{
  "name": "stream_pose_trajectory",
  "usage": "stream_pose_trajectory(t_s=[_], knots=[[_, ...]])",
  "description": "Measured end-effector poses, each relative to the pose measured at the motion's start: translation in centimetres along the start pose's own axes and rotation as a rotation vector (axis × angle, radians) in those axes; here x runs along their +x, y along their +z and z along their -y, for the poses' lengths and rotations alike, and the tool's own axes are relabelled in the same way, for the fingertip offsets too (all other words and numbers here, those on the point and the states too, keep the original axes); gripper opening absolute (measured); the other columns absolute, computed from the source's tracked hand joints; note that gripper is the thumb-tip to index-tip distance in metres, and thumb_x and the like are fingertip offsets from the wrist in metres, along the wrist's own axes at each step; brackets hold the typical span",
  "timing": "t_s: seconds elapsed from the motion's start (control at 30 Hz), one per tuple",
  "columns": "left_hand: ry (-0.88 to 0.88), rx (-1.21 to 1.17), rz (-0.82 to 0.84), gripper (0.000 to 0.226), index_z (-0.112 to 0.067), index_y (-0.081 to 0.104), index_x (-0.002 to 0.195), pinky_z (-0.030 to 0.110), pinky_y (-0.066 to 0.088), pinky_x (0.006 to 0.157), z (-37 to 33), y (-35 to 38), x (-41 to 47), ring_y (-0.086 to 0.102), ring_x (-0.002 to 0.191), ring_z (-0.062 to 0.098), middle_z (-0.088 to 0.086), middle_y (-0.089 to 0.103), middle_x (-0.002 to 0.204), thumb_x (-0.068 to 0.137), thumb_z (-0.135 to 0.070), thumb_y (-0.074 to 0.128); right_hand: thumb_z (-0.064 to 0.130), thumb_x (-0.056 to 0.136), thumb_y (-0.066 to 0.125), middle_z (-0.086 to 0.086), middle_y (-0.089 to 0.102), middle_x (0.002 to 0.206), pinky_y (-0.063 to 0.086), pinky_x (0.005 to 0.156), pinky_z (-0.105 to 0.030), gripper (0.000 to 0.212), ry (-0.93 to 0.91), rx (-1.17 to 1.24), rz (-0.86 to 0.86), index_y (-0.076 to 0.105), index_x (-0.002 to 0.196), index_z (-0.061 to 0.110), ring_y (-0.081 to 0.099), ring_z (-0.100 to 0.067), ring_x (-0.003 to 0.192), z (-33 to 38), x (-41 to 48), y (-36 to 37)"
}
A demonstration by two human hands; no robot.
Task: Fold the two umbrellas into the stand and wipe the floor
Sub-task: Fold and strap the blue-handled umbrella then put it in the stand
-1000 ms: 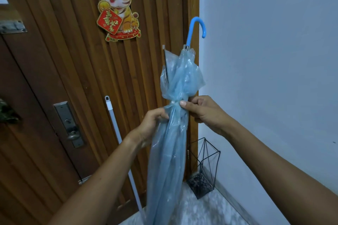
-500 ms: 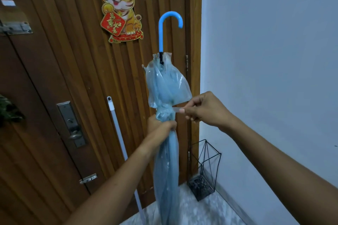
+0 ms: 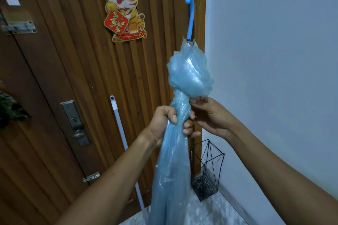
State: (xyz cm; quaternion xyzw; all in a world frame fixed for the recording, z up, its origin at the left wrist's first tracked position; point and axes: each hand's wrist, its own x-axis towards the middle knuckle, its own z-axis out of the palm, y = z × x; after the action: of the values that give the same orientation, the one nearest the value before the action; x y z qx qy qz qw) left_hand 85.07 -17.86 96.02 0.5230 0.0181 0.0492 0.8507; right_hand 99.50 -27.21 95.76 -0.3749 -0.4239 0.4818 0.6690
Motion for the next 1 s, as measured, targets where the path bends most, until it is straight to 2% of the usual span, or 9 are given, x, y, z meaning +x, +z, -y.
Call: stream_pose_trajectory(t_s=[0.1,0.2,0.37,0.47,0.57,0.63,0.7,0.8,1.0], knots=[[0.006,0.152,-0.016,0.047,0.0,0.07,0.094,0.048,0.049,0.089,-0.5,-1.1,0.0,0.066,0.081,0.035,0.019,0.069,0.086,0.054,-0.015,0.05,0.008,0.096,0.061,-0.007,0.063,0.062,0.054,0.056,-0.031,0.02,-0.038,-0.08,0.013,0.057,0.112,-0.003,0.059,-0.019,0.05,0.6,-0.1,0.4],[0.039,0.392,-0.295,0.015,-0.021,0.068,0.078,0.043,0.043,0.085,-0.4,-2.4,-0.6,0.063,0.071,0.012,-0.004,0.066,0.075,0.068,-0.025,0.058,0.003,0.089,0.069,0.001,0.07,0.071,0.055,0.066,-0.024,0.01,-0.191,-0.275,-0.288,0.061,0.083,0.003,0.065,-0.009,0.063,0.9,0.1,0.3],[0.219,0.625,-0.404,0.062,-0.012,0.056,0.127,0.042,0.055,0.094,3.2,-2.1,0.8,0.068,0.11,0.023,0.006,0.072,0.117,0.07,-0.012,0.08,0.026,0.068,0.085,0.003,0.071,0.065,0.058,0.07,-0.038,0.028,-0.267,-0.764,-0.65,0.061,0.061,0.013,0.068,-0.014,0.066,-1.3,1.4,1.7],[0.378,0.603,-0.538,0.06,-0.008,0.063,0.121,0.04,0.055,0.094,4.4,-1.7,2.0,0.068,0.109,0.028,0.008,0.073,0.112,0.065,-0.005,0.084,0.032,0.069,0.087,0.007,0.073,0.068,0.058,0.067,-0.032,0.025,-0.202,-0.927,-0.616,0.067,0.063,0.017,0.071,-0.008,0.071,-1.2,1.3,3.2],[0.462,0.481,-0.69,0.044,-0.01,0.066,0.115,0.039,0.058,0.084,3.7,-1.3,1.6,0.072,0.096,0.023,0.012,0.074,0.106,0.075,0.006,0.071,0.028,0.077,0.085,0.002,0.078,0.081,0.062,0.073,-0.04,0.017,-0.173,-0.804,-0.433,0.074,0.067,0.02,0.074,-0.013,0.076,-0.5,1.1,3.4],[0.417,0.405,-0.739,0.044,-0.008,0.065,0.109,0.042,0.06,0.069,3.1,-1.6,1.5,0.072,0.077,0.029,0.016,0.072,0.09,0.069,0.009,0.061,0.019,0.082,0.082,0.001,0.079,0.093,0.059,0.087,-0.033,0.008,-0.195,-0.73,-0.382,0.079,0.078,0.013,0.074,-0.006,0.088,-0.3,0.9,3.4],[0.383,0.303,-0.72,0.045,-0.002,0.06,0.098,0.036,0.055,0.052,2.6,-1.9,1.3,0.062,0.056,0.026,0.011,0.062,0.067,0.055,0.007,0.054,0.01,0.084,0.078,-0.004,0.079,0.103,0.055,0.096,-0.027,0.011,-0.202,-0.653,-0.351,0.079,0.09,0.001,0.073,-0.008,0.101,-0.2,0.6,3.4],[0.412,0.096,-0.537,0.05,-0.002,0.053,0.095,0.031,0.047,0.053,2.1,-2.6,0.9,0.049,0.047,0.015,0.004,0.049,0.059,0.046,0.006,0.045,0.005,0.086,0.075,-0.007,0.078,0.107,0.057,0.093,-0.026,0.016,-0.194,-0.511,-0.298,0.077,0.098,-0.005,0.073,-0.014,0.104,0.0,0.1,3.4],[0.37,-0.116,-0.153,0.046,-0.002,0.053,0.083,0.032,0.042,0.057,1.2,-2.0,0.1,0.044,0.046,0.017,0.009,0.048,0.066,0.04,-0.014,0.062,0.011,0.084,0.078,-0.021,0.077,0.093,0.06,0.073,-0.034,0.019,-0.2,-0.372,-0.382,0.078,0.098,-0.002,0.069,-0.02,0.075,-0.3,0.0,3.8]])
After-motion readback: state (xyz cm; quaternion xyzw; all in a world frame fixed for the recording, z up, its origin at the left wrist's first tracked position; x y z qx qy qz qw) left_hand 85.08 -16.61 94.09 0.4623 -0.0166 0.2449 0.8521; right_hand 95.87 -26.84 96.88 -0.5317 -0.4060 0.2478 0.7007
